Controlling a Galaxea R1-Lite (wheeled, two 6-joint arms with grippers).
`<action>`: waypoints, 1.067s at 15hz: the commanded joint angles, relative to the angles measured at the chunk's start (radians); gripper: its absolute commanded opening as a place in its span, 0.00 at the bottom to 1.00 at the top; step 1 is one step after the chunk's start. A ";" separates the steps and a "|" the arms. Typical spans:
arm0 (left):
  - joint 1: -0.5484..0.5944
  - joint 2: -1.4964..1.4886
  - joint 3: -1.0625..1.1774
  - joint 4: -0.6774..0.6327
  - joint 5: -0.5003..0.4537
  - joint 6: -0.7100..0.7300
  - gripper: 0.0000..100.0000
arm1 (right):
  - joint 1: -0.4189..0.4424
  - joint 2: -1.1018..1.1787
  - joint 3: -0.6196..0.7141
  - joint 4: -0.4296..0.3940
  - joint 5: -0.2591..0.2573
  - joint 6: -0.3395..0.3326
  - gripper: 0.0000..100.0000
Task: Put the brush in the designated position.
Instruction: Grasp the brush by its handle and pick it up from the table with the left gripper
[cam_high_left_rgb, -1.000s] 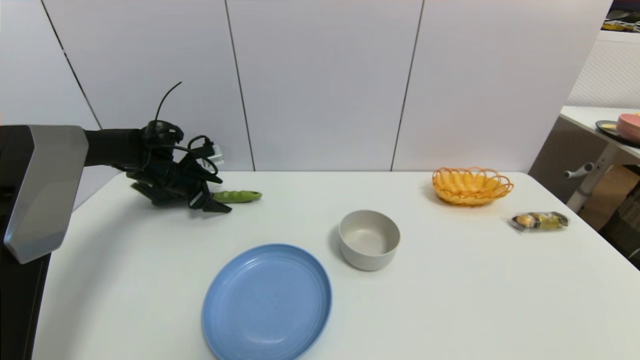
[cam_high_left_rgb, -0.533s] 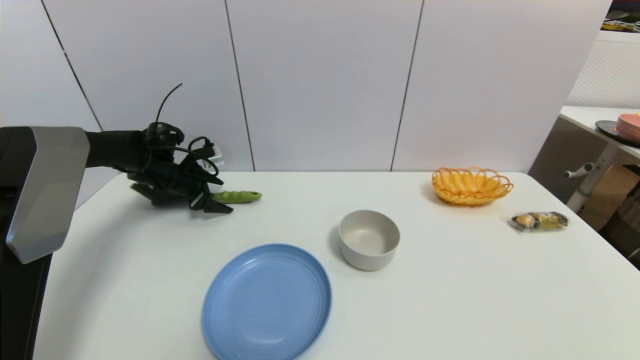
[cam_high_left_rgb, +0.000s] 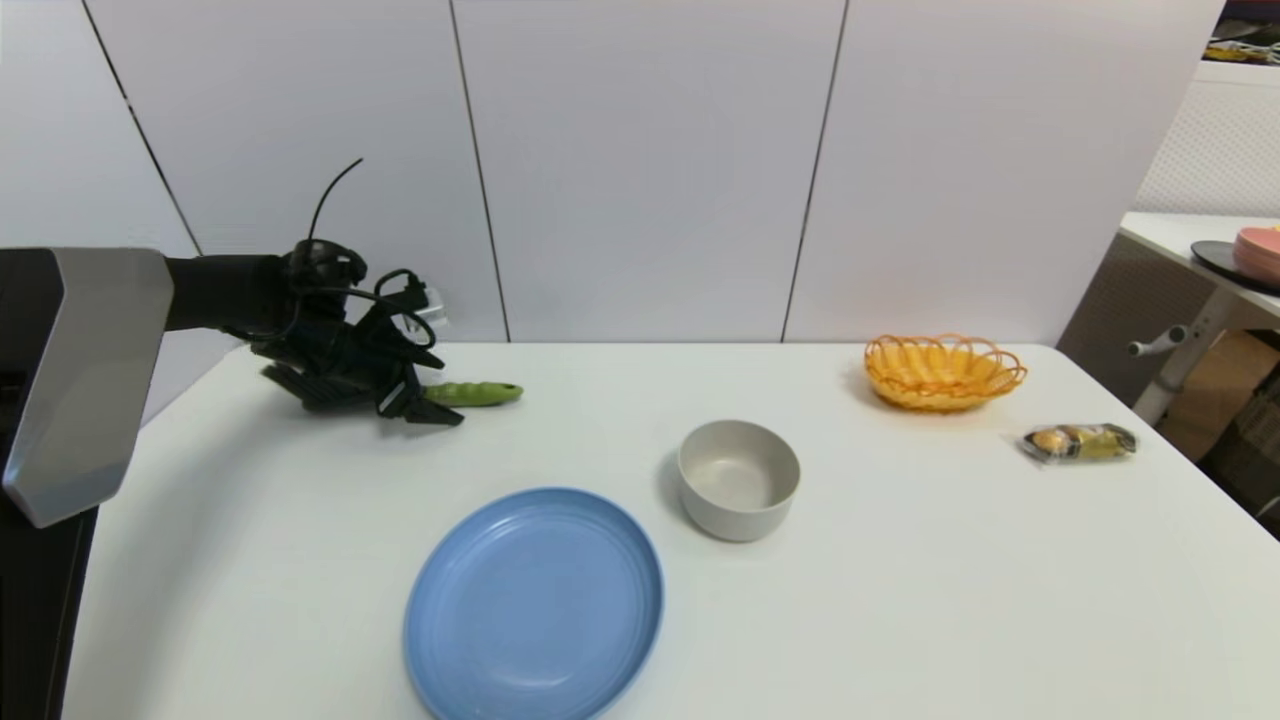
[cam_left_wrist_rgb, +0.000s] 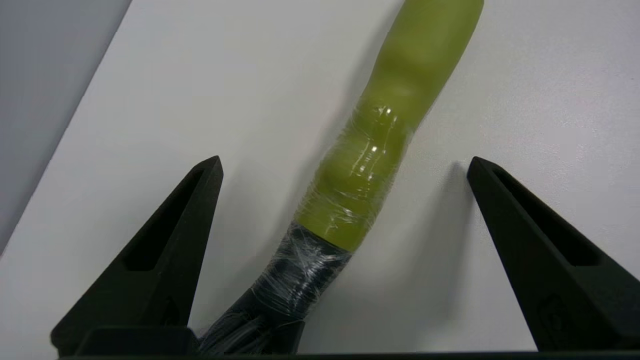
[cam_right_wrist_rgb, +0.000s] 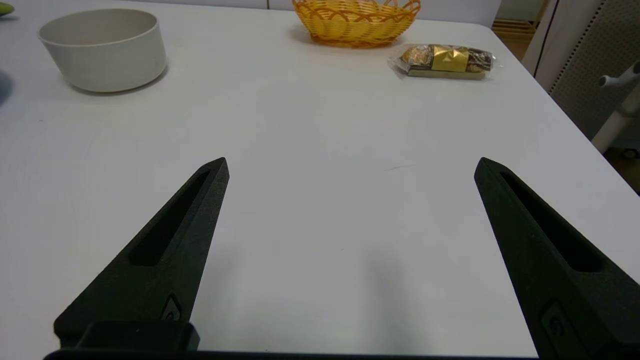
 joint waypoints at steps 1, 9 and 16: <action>0.002 -0.040 -0.001 0.006 -0.004 -0.019 1.00 | 0.000 0.002 0.002 0.000 0.001 0.001 1.00; 0.002 -0.011 -0.001 0.006 -0.007 -0.018 1.00 | 0.000 0.002 0.002 0.000 0.001 -0.001 1.00; 0.004 0.018 0.000 0.008 -0.008 -0.008 0.00 | 0.000 0.002 0.002 0.002 0.001 -0.001 1.00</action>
